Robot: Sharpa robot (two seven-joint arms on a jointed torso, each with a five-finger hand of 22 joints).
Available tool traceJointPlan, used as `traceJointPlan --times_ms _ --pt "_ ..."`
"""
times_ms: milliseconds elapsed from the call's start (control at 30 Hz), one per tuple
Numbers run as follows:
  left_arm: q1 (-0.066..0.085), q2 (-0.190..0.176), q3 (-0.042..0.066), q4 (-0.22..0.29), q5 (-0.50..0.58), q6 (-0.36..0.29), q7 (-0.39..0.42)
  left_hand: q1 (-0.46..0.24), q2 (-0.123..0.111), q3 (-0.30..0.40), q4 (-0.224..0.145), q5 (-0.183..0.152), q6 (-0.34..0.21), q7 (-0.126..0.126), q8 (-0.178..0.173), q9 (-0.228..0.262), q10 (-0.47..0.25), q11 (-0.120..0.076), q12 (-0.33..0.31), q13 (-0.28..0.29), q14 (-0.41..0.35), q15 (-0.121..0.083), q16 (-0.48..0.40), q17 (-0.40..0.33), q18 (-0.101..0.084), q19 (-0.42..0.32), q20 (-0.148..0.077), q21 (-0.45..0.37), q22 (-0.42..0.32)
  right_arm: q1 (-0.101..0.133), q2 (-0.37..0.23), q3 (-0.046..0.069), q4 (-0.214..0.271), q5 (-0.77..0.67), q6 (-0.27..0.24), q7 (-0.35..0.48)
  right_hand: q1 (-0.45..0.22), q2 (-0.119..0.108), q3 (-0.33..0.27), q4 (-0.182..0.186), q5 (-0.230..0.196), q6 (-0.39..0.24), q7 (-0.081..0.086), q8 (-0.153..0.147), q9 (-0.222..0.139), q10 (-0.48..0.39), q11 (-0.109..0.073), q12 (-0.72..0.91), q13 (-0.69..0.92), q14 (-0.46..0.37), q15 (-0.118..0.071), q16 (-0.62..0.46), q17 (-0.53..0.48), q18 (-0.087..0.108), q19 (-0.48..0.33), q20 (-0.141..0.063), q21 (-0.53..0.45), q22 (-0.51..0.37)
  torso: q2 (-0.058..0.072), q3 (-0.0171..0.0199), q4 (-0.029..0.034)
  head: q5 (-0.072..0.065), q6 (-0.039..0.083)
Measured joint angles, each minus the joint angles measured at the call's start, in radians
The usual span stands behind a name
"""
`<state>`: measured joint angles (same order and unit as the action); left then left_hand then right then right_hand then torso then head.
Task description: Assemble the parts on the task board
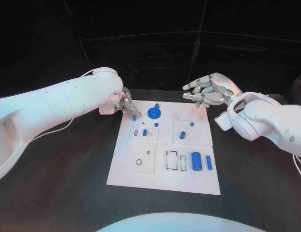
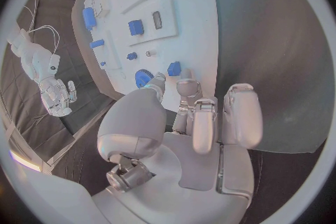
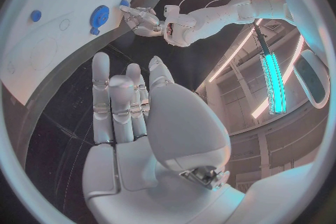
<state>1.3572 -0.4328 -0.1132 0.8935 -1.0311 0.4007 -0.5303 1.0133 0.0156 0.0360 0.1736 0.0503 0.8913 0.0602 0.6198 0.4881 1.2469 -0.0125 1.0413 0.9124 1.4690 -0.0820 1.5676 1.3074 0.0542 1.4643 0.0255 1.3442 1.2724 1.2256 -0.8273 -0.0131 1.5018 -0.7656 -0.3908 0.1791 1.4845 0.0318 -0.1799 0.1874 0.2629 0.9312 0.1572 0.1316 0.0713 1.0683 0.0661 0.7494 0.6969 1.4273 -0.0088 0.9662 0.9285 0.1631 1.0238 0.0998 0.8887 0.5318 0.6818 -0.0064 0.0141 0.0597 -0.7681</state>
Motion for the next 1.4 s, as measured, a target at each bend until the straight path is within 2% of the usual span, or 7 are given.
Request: traceJointPlan --times_ms 400,500,800,1067,1233,1400 --pt "0.000 -0.006 0.000 0.016 -0.002 0.006 0.000 0.015 0.006 -0.003 -0.008 0.000 0.008 0.000 0.000 -0.002 0.000 0.000 0.003 0.000 0.000 0.000 0.000 0.000 0.000 0.000 0.000 0.000 0.002 0.000 0.001 0.000 -0.003 0.000 0.001 0.000 0.000 0.000 0.000 0.000 0.000 0.000 0.000 0.000 0.000 0.000 0.000 0.000 0.000 0.000 0.000 0.000 0.000 0.000 0.000 0.000 0.000 -0.001 0.000 0.0002 0.0006 -0.001 -0.002" --pt "-0.001 -0.008 0.000 0.021 -0.002 0.006 0.001 0.024 0.015 -0.001 -0.010 0.000 0.008 0.000 0.000 -0.003 0.000 0.000 0.005 0.000 0.000 0.000 0.000 0.000 0.000 0.000 0.000 0.000 0.002 0.000 0.002 0.000 -0.006 0.000 0.001 0.000 0.000 0.000 0.000 0.000 0.000 0.000 0.000 0.000 0.000 0.000 0.000 0.000 0.000 0.000 0.000 0.000 0.000 0.000 0.000 0.000 0.000 -0.001 0.000 0.0002 0.0006 -0.001 -0.002" --pt "-0.001 -0.015 0.000 0.035 -0.002 0.001 0.004 0.071 0.060 0.022 -0.038 0.000 0.015 -0.007 0.000 -0.008 0.000 0.000 0.008 0.002 0.000 0.000 0.000 0.000 0.000 0.000 0.000 0.000 0.002 0.000 0.004 0.000 -0.011 0.000 0.001 0.000 0.000 0.000 0.000 0.000 0.000 0.000 0.000 0.000 0.000 0.000 0.000 0.000 0.000 0.000 0.000 0.000 0.000 0.000 0.000 0.000 0.000 -0.001 0.000 0.0001 0.0000 0.000 -0.003" --pt "-0.001 -0.021 0.000 0.041 -0.002 -0.011 0.005 0.142 0.095 0.069 -0.091 0.000 0.015 -0.007 -0.004 -0.014 0.000 -0.001 0.008 0.001 0.000 0.000 0.000 0.000 0.000 0.000 0.000 0.000 0.003 0.000 0.006 0.000 -0.014 0.000 0.003 0.000 0.000 0.000 0.000 0.000 0.000 0.000 0.000 0.000 0.000 0.000 0.000 0.000 0.000 0.000 0.000 0.000 0.000 0.000 0.000 0.000 0.000 -0.001 0.000 0.0001 -0.0001 0.000 -0.006" --pt "-0.001 -0.030 0.000 0.054 0.006 -0.024 0.009 0.219 0.109 0.143 -0.165 -0.004 0.005 -0.012 -0.015 -0.020 -0.001 -0.013 0.008 0.002 -0.004 -0.004 0.000 0.000 0.000 0.000 0.000 0.000 0.004 0.000 0.008 0.000 -0.017 0.000 0.003 0.000 0.000 0.000 0.000 0.000 0.000 0.000 0.000 0.000 0.000 0.000 0.000 0.000 -0.001 0.000 0.000 0.000 0.000 0.000 0.000 0.000 0.000 -0.001 0.000 0.0002 -0.0001 0.000 -0.009" --pt "-0.001 -0.052 0.000 0.082 0.019 -0.044 0.016 0.231 0.111 0.162 -0.147 -0.008 0.005 -0.012 -0.006 -0.015 0.001 -0.015 0.008 0.003 -0.004 -0.004 0.000 0.000 0.000 0.000 0.000 0.000 0.005 0.000 0.008 0.000 -0.018 0.000 0.004 0.000 0.000 0.000 0.000 0.000 0.000 0.000 0.000 0.000 0.000 0.000 0.000 0.000 0.000 0.000 0.000 0.000 0.000 0.000 0.000 0.000 0.000 -0.001 0.000 0.0005 -0.0001 -0.001 -0.011"
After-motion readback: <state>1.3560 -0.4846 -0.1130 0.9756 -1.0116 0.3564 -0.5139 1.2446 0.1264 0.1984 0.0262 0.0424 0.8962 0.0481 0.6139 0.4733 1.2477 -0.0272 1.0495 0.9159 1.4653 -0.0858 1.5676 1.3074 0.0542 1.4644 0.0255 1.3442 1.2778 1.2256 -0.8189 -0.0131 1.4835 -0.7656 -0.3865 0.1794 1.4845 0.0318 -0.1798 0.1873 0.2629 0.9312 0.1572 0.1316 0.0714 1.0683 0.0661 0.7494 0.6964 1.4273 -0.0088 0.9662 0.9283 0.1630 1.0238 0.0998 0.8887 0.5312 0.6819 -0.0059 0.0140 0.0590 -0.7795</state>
